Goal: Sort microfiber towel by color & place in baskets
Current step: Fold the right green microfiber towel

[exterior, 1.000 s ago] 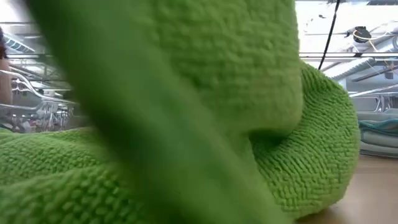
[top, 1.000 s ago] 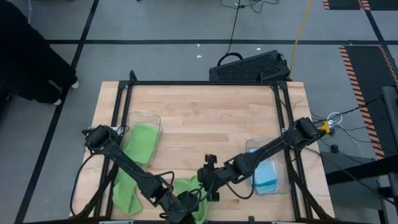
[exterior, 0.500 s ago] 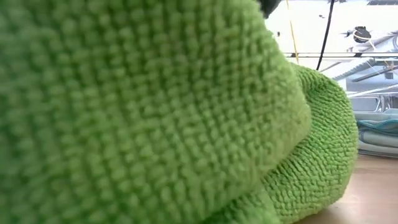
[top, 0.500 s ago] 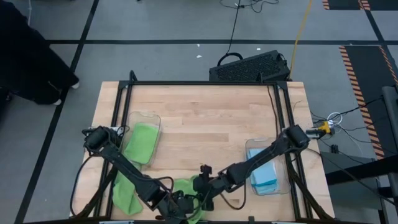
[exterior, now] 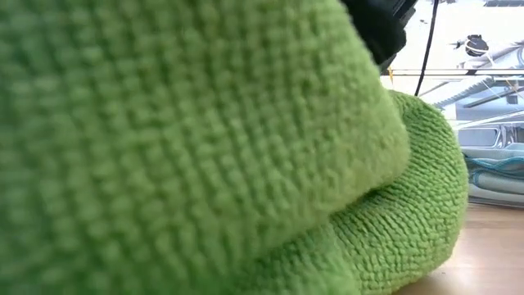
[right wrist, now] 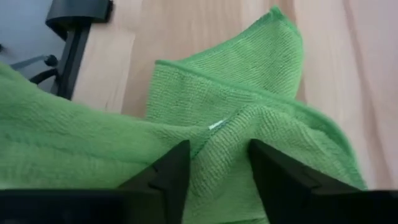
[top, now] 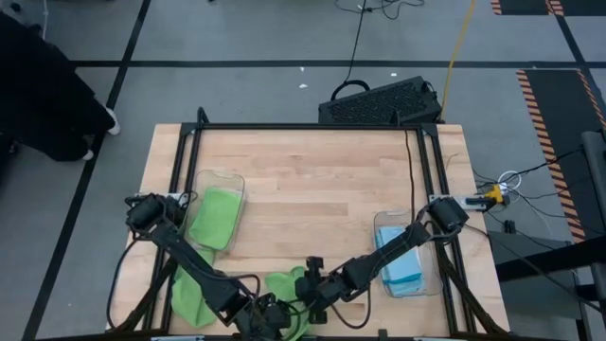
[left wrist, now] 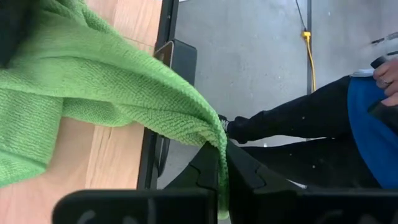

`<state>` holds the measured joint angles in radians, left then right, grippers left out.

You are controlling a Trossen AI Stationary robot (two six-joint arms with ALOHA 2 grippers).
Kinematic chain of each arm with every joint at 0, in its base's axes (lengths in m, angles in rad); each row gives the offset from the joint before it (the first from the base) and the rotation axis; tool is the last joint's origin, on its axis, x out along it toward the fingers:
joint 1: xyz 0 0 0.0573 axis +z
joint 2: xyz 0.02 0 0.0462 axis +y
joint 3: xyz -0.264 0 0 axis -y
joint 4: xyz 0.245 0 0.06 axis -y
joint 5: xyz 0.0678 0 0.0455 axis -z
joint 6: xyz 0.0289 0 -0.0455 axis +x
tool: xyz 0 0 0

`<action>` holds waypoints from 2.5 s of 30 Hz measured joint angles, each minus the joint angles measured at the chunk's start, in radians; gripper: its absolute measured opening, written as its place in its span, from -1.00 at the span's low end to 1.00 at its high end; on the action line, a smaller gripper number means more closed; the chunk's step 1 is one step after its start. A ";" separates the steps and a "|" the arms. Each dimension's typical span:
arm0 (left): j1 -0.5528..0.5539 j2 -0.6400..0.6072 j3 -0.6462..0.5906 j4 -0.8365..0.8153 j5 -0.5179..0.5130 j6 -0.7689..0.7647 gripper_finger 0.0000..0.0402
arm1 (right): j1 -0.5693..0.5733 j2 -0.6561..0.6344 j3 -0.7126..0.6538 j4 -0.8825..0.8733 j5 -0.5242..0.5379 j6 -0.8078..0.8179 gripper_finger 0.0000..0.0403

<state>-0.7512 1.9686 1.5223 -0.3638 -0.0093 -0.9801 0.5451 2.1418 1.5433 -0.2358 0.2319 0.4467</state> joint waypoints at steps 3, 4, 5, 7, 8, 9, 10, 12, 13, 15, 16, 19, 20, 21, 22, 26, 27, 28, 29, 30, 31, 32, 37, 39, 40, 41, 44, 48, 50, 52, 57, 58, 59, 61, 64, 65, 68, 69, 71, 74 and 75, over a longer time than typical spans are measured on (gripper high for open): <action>-0.005 0.000 0.000 -0.001 -0.009 -0.014 -0.97 | 0.000 0.000 0.000 -0.002 0.029 -0.014 -0.47; -0.006 0.000 0.000 -0.001 -0.016 -0.023 -0.97 | -0.002 0.000 0.000 -0.003 0.030 -0.014 -0.58; -0.007 0.000 0.000 0.000 -0.026 -0.029 -0.96 | -0.005 0.000 0.000 -0.002 0.030 -0.014 -0.70; -0.009 0.000 0.000 0.000 -0.042 -0.045 -0.93 | -0.008 -0.001 0.000 -0.003 0.030 -0.015 -0.91; -0.010 0.000 0.000 -0.001 -0.045 -0.054 -0.93 | -0.008 -0.006 0.000 -0.007 0.030 -0.017 -0.95; -0.010 0.000 0.000 0.000 -0.045 -0.064 -0.94 | -0.008 -0.013 -0.001 -0.010 0.037 -0.017 -0.95; -0.011 0.000 0.000 0.000 -0.046 -0.077 -0.95 | -0.008 -0.024 -0.001 -0.013 0.049 -0.016 -0.95; -0.013 0.000 0.000 -0.001 -0.047 -0.094 -0.98 | -0.006 -0.059 -0.001 -0.024 0.082 -0.022 -0.98; -0.014 0.000 0.000 -0.001 -0.047 -0.101 -0.97 | -0.003 -0.081 -0.001 -0.029 0.105 -0.030 -0.99; -0.017 -0.005 0.000 -0.001 -0.048 -0.109 -0.96 | 0.003 -0.132 -0.001 -0.044 0.161 -0.054 -0.98; -0.019 -0.009 0.000 -0.002 -0.048 -0.116 -0.95 | 0.006 -0.160 -0.001 -0.044 0.191 -0.070 -0.98; -0.020 -0.029 0.000 -0.004 -0.051 -0.126 -0.97 | 0.014 -0.260 -0.001 -0.038 0.288 -0.114 -0.99; -0.020 -0.039 0.000 -0.005 -0.061 -0.125 -0.98 | 0.015 -0.293 -0.001 -0.035 0.318 -0.128 -0.99; -0.019 -0.053 0.000 -0.010 -0.075 -0.120 -0.98 | 0.015 -0.325 0.000 -0.033 0.346 -0.140 -0.99; -0.017 -0.070 0.000 -0.011 -0.088 -0.113 -0.97 | 0.015 -0.356 0.000 -0.034 0.370 -0.153 -0.99; -0.013 -0.162 0.000 -0.051 -0.188 -0.052 -0.98 | 0.015 -0.463 -0.001 -0.021 0.449 -0.214 -0.99; -0.015 -0.190 0.000 -0.077 -0.215 -0.035 -0.98 | 0.015 -0.488 -0.001 -0.019 0.460 -0.225 -0.99; -0.016 -0.222 0.000 -0.106 -0.250 -0.017 -0.98 | 0.014 -0.508 -0.001 -0.020 0.474 -0.231 -1.00; -0.017 -0.255 0.000 -0.136 -0.276 0.004 -0.97 | 0.008 -0.526 -0.001 -0.020 0.481 -0.233 -1.00; -0.018 -0.288 0.000 -0.169 -0.301 0.025 -0.97 | 0.002 -0.542 -0.001 -0.020 0.487 -0.235 -1.00; -0.018 -0.322 0.000 -0.205 -0.326 0.045 -0.97 | -0.006 -0.555 -0.001 -0.023 0.498 -0.239 -1.00; -0.018 -0.353 0.000 -0.242 -0.345 0.063 -0.98 | -0.016 -0.564 -0.001 -0.023 0.507 -0.245 -1.00; 0.041 -0.499 0.000 -0.439 -0.360 0.134 -0.98 | -0.111 -0.580 -0.001 -0.042 0.515 -0.239 -1.00; 0.088 -0.547 0.000 -0.514 -0.344 0.174 -0.98 | -0.168 -0.579 -0.001 -0.067 0.513 -0.209 -1.00; 0.118 -0.569 0.000 -0.548 -0.333 0.201 -0.98 | -0.198 -0.579 -0.001 -0.078 0.509 -0.193 -1.00; 0.150 -0.591 0.000 -0.582 -0.319 0.233 -0.98 | -0.230 -0.579 -0.001 -0.087 0.506 -0.184 -1.00; 0.268 -0.651 0.000 -0.663 -0.274 0.367 -0.98 | -0.334 -0.579 -0.001 -0.081 0.502 -0.223 -1.00; 0.508 -0.724 0.000 -0.717 -0.189 0.597 -0.99 | -0.505 -0.578 -0.001 0.032 0.489 -0.369 -1.00; 0.656 -0.754 0.000 -0.719 -0.139 0.720 -0.98 | -0.593 -0.578 -0.001 0.110 0.458 -0.437 -1.00; 0.818 -0.776 0.001 -0.716 -0.081 0.836 -0.99 | -0.675 -0.578 -0.001 0.181 0.401 -0.486 -1.00; 1.147 -0.778 0.028 -0.673 -0.007 1.105 -0.98 | -0.814 -0.605 -0.002 0.265 0.316 -0.530 -1.00; 1.182 -0.776 0.036 -0.656 0.015 1.125 -0.98 | -0.828 -0.614 -0.002 0.257 0.309 -0.528 -1.00; 1.207 -0.776 0.039 -0.651 0.042 1.129 -0.99 | -0.836 -0.620 -0.002 0.249 0.292 -0.524 -1.00; 1.228 -0.774 0.039 -0.658 0.090 1.118 -0.99 | -0.840 -0.635 -0.002 0.211 0.257 -0.517 -1.00; 1.201 -0.775 0.030 -0.658 0.135 1.064 -0.98 | -0.829 -0.653 -0.001 0.092 0.249 -0.513 -1.00; 1.182 -0.775 0.022 -0.657 0.142 1.038 -0.98 | -0.822 -0.658 0.000 0.030 0.251 -0.501 -1.00; 1.106 -0.767 -0.015 -0.653 0.148 0.956 -0.98 | -0.809 -0.661 -0.001 -0.191 0.249 -0.380 -1.00; 1.073 -0.759 -0.034 -0.644 0.150 0.923 -0.99 | -0.804 -0.661 -0.013 -0.245 0.246 -0.336 -1.00; 1.010 -0.743 -0.087 -0.618 0.151 0.843 -0.98 | -0.787 -0.666 -0.059 -0.314 0.242 -0.264 -1.00; 0.899 -0.710 -0.195 -0.520 0.166 0.708 -0.98 | -0.747 -0.701 -0.183 -0.336 0.211 -0.190 -1.00; 0.858 -0.693 -0.238 -0.471 0.176 0.659 -0.98 | -0.729 -0.719 -0.230 -0.322 0.201 -0.157 -1.00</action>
<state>0.1068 1.2751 1.2847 -0.8343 0.1671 -0.3212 -0.1844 1.4225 1.3136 -0.5573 0.4330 0.2894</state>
